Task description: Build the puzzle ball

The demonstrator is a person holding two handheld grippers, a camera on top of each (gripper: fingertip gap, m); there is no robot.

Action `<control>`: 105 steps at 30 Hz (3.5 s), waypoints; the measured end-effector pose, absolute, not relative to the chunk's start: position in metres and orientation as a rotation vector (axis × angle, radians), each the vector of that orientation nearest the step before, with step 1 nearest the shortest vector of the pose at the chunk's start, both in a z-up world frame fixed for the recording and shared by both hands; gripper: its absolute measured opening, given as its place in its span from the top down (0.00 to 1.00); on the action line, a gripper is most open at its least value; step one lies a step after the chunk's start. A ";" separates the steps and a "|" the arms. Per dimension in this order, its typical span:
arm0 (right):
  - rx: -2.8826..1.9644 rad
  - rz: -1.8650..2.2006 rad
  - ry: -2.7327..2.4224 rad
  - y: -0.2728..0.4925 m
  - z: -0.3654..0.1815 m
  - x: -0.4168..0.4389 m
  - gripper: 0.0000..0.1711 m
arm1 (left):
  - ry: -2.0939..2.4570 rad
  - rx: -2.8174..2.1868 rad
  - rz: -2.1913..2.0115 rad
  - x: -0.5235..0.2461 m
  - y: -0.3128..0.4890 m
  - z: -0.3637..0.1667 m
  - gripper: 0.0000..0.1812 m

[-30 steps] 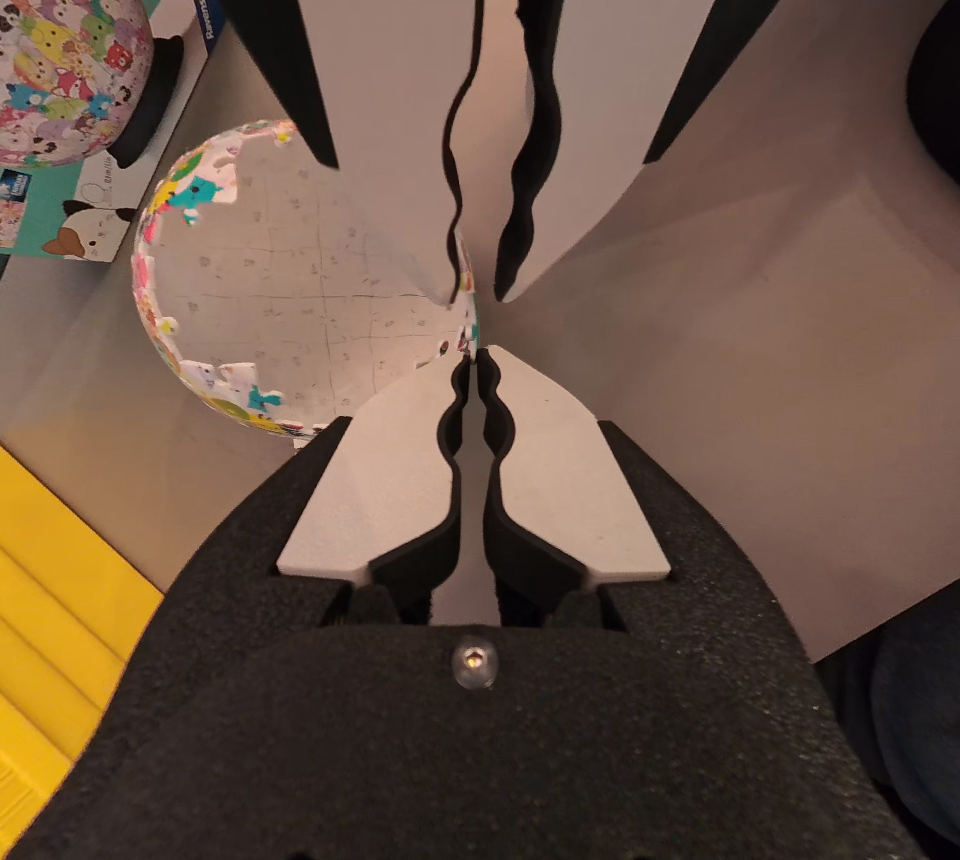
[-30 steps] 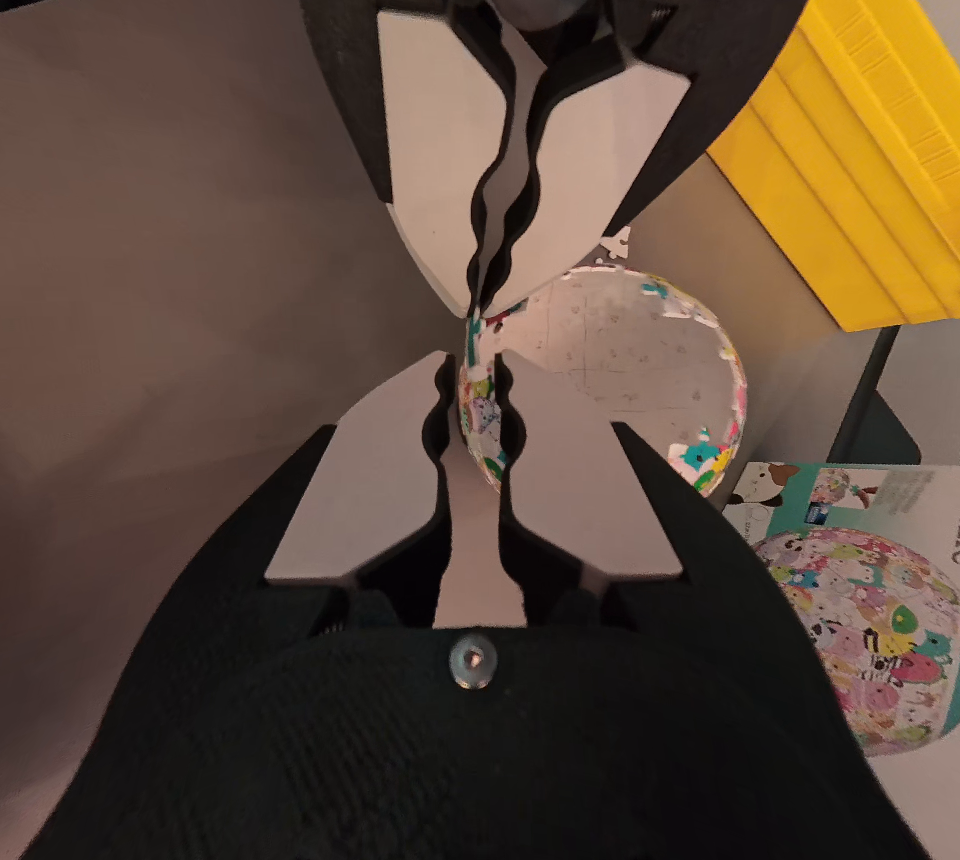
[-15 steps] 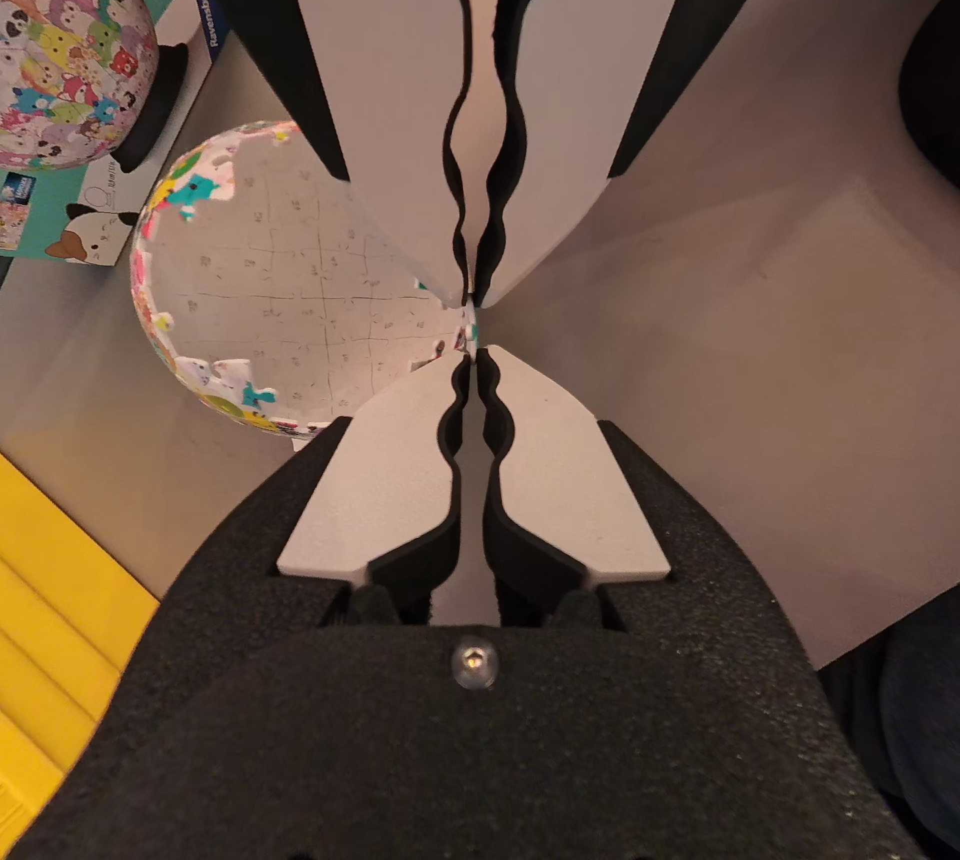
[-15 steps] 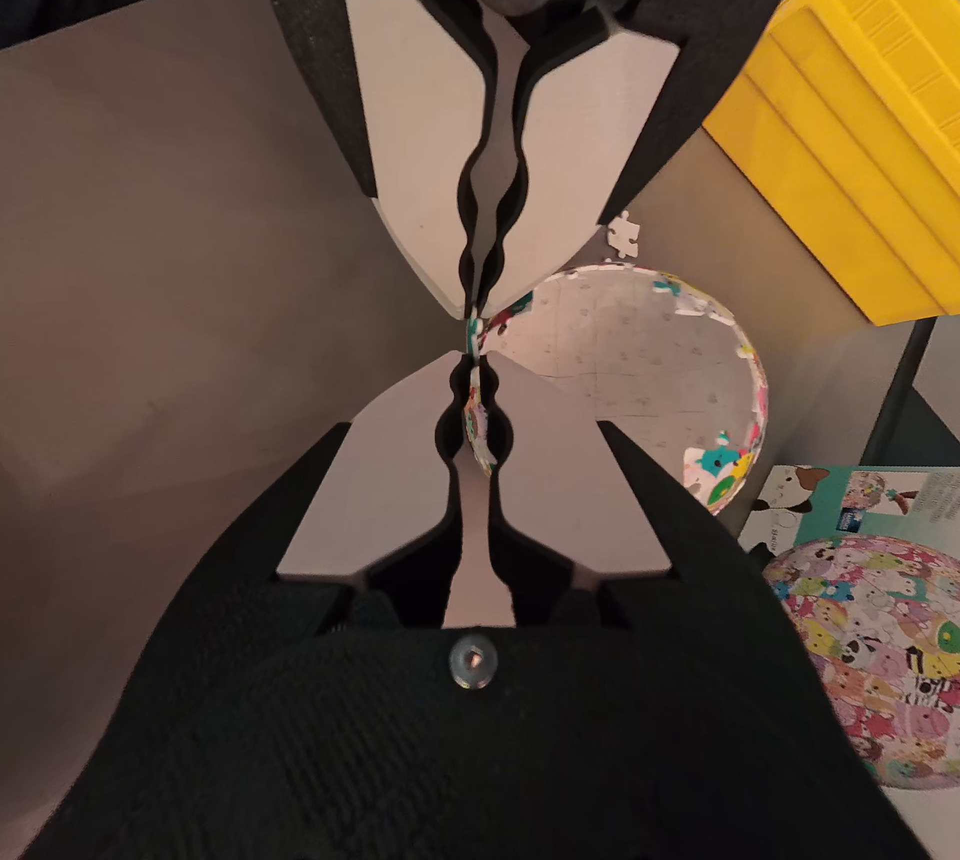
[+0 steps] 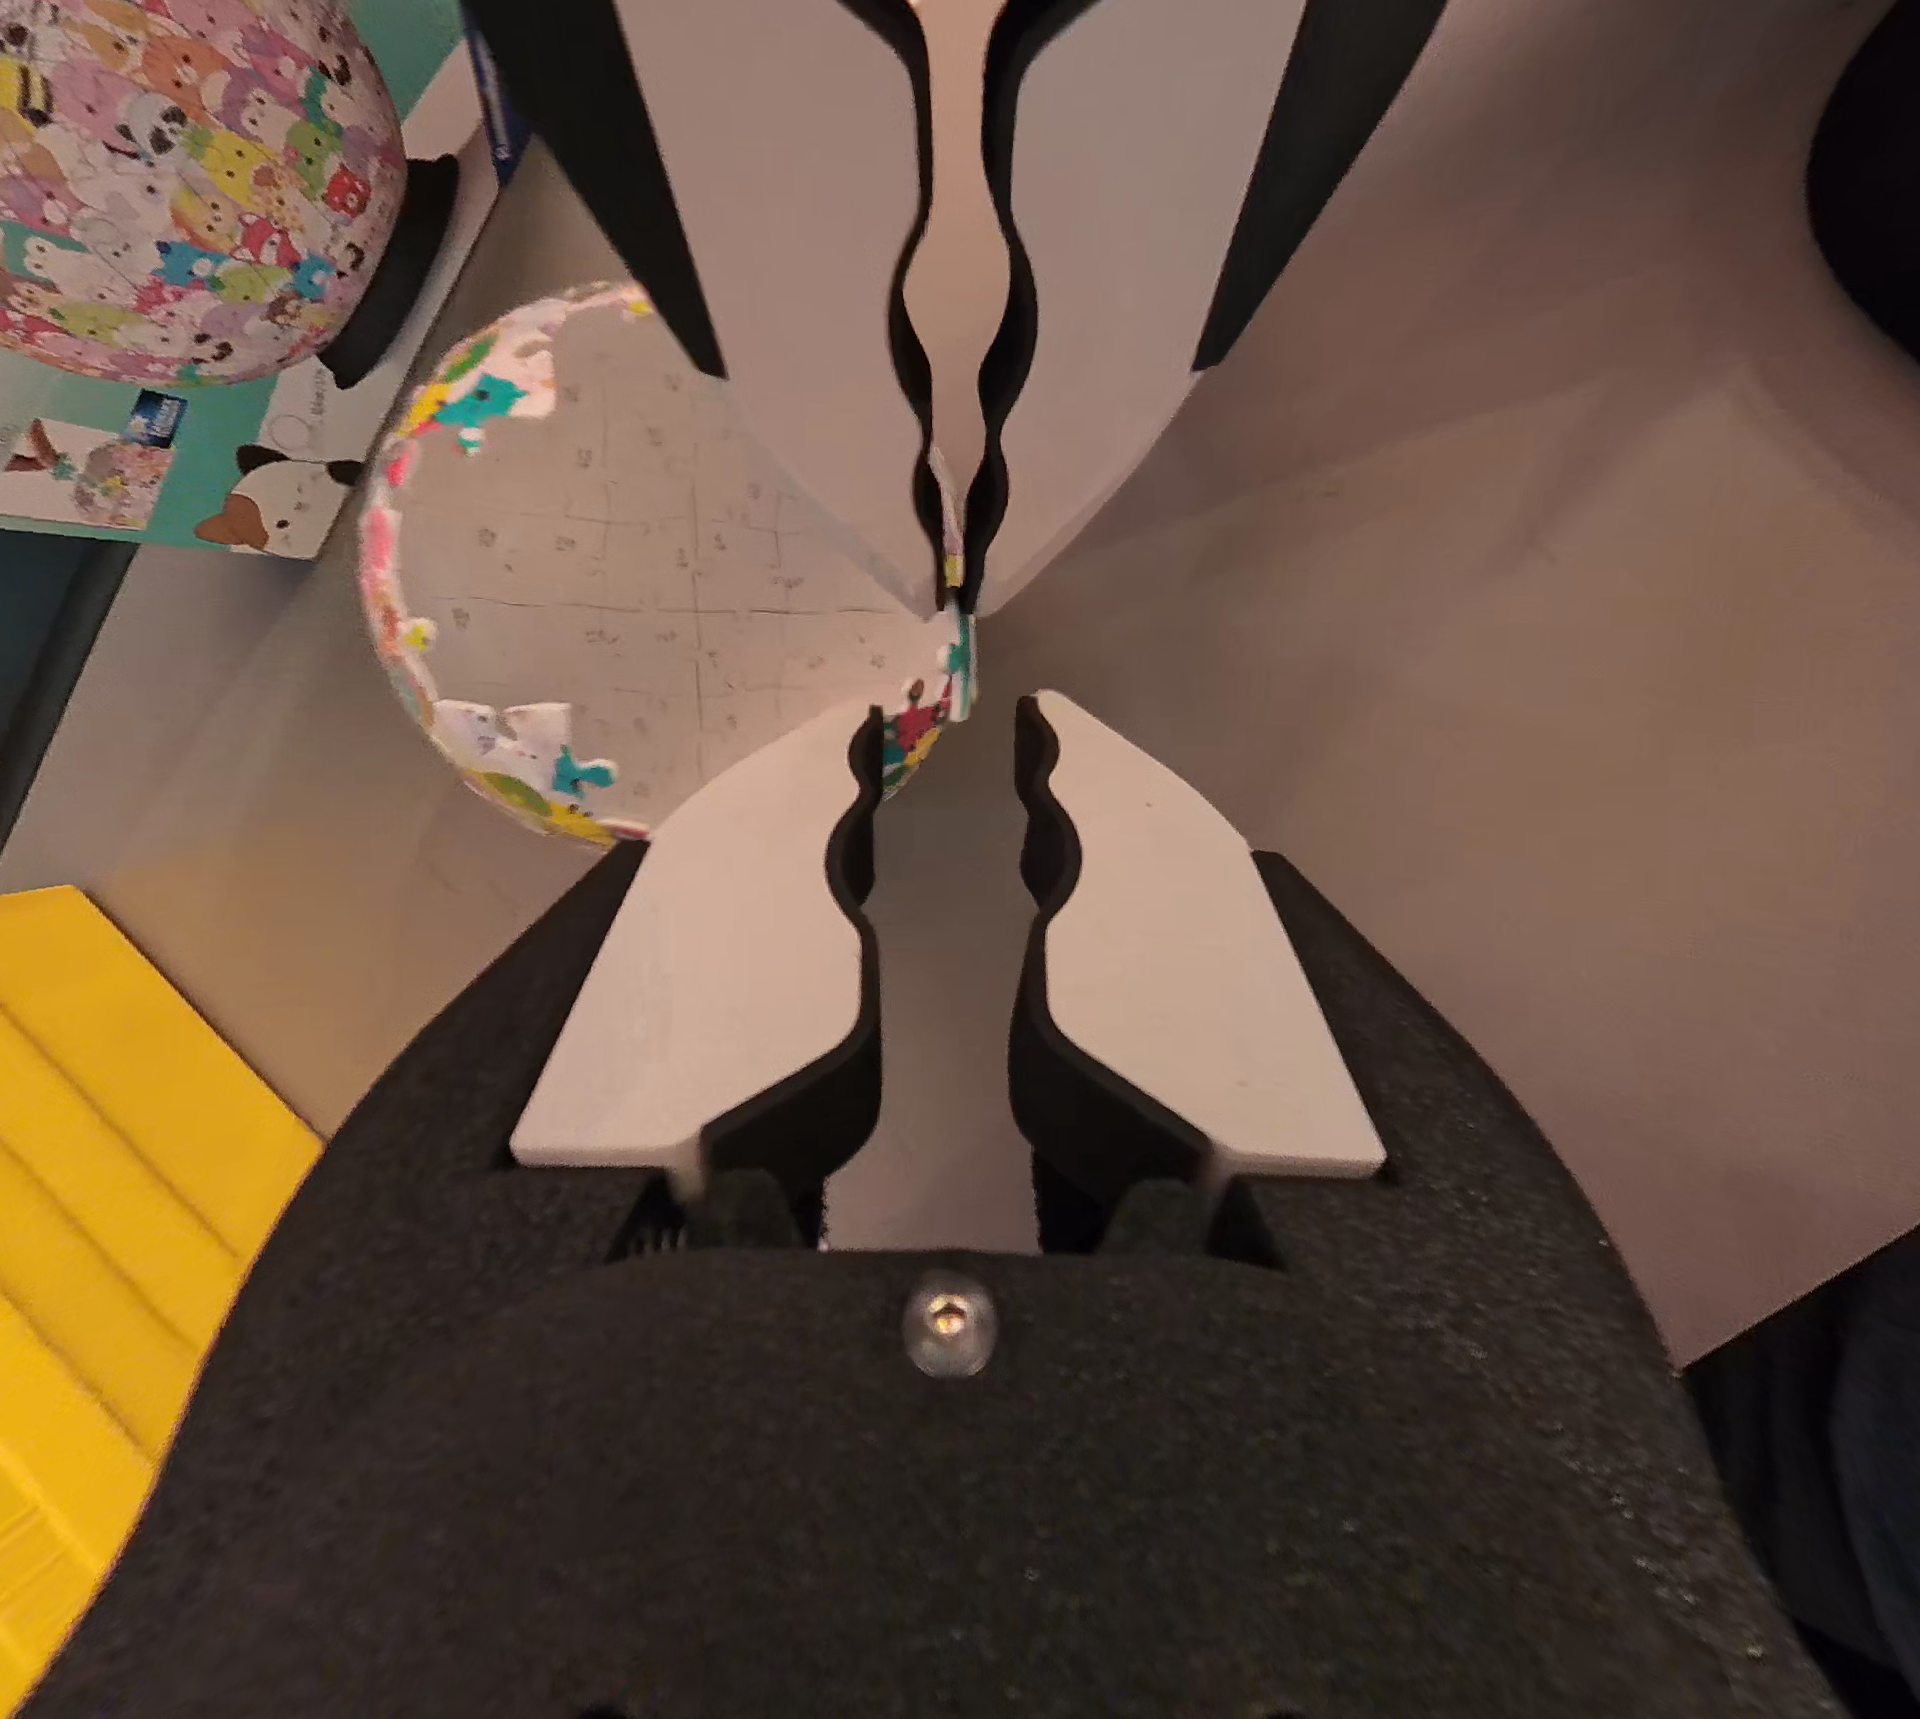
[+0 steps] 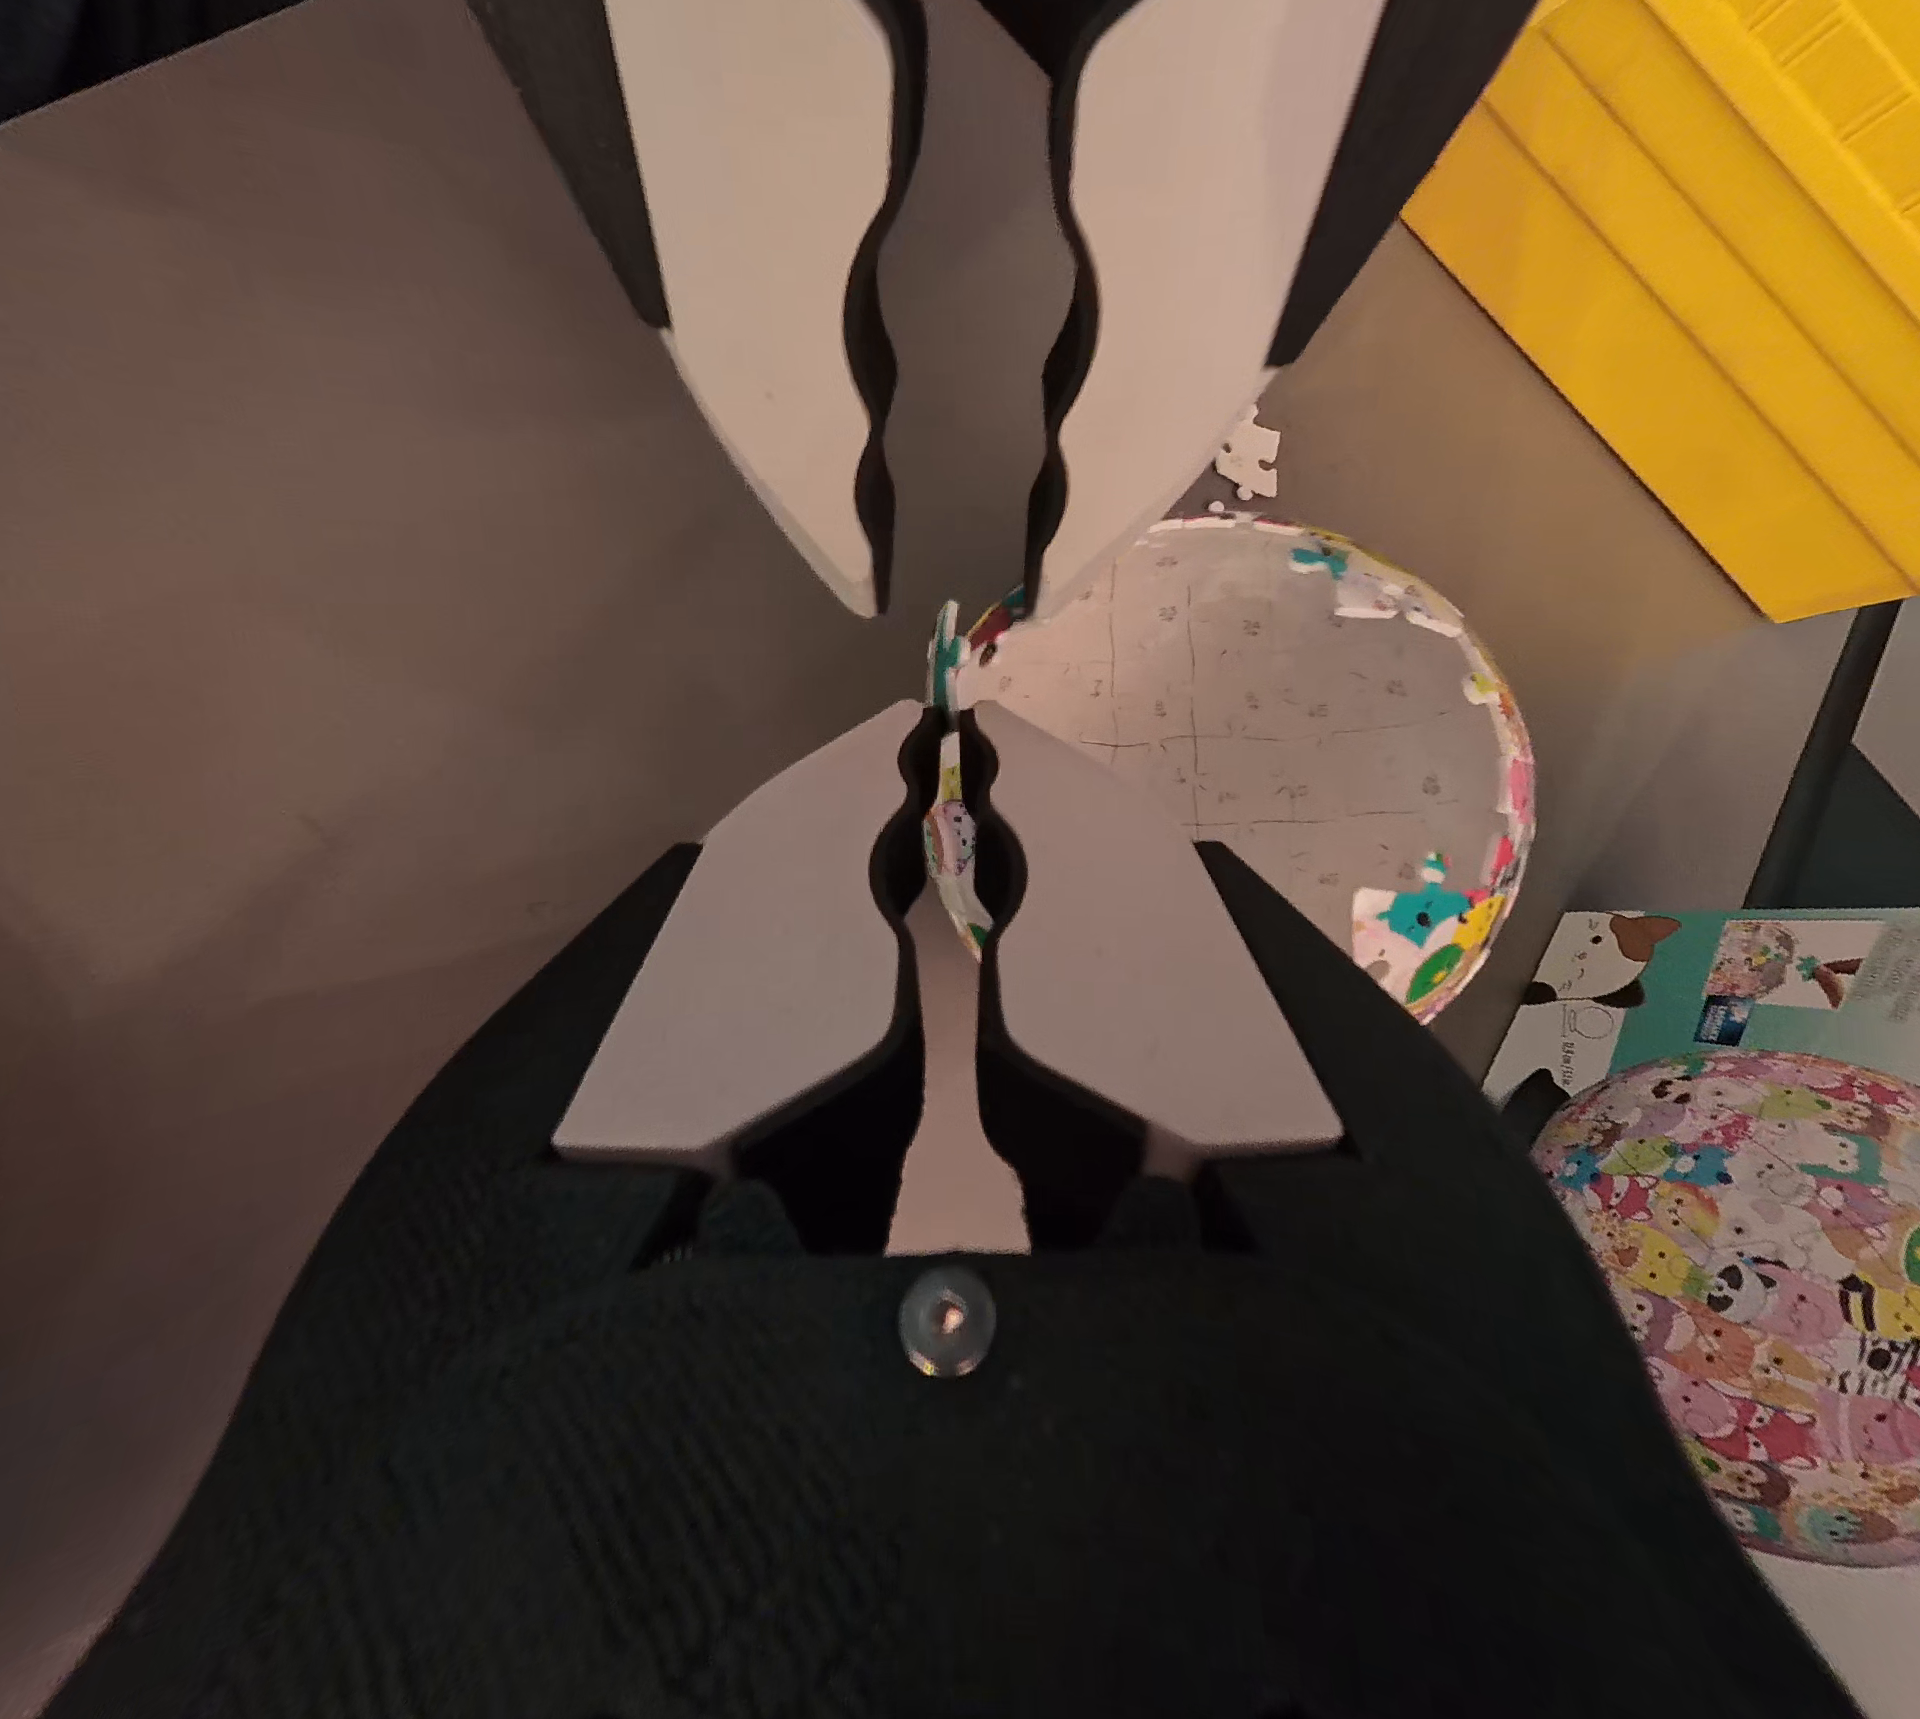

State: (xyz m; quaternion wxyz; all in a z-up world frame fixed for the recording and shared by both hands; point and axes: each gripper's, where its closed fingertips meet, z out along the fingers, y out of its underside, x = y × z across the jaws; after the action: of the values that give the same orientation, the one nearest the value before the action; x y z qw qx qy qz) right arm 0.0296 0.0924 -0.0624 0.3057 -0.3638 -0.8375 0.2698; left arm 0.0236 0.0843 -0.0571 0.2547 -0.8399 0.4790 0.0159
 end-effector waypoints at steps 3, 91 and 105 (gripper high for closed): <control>-0.966 0.708 -2.216 0.093 -0.062 0.030 0.97 | 1.299 -2.277 0.018 0.024 0.088 -0.050 0.94; -1.146 0.783 -2.210 0.114 -0.060 0.030 0.83 | 1.269 -2.356 -0.165 0.023 0.109 -0.060 0.98; -1.166 0.813 -2.267 0.119 -0.062 0.024 0.82 | 1.264 -2.345 -0.162 0.022 0.110 -0.059 0.98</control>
State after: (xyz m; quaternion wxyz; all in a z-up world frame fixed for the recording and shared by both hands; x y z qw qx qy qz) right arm 0.0242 0.1187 -0.0624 0.2309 -0.4239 -0.8244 0.2955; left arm 0.0215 0.1099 -0.0595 0.2341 -0.8543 0.4603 -0.0591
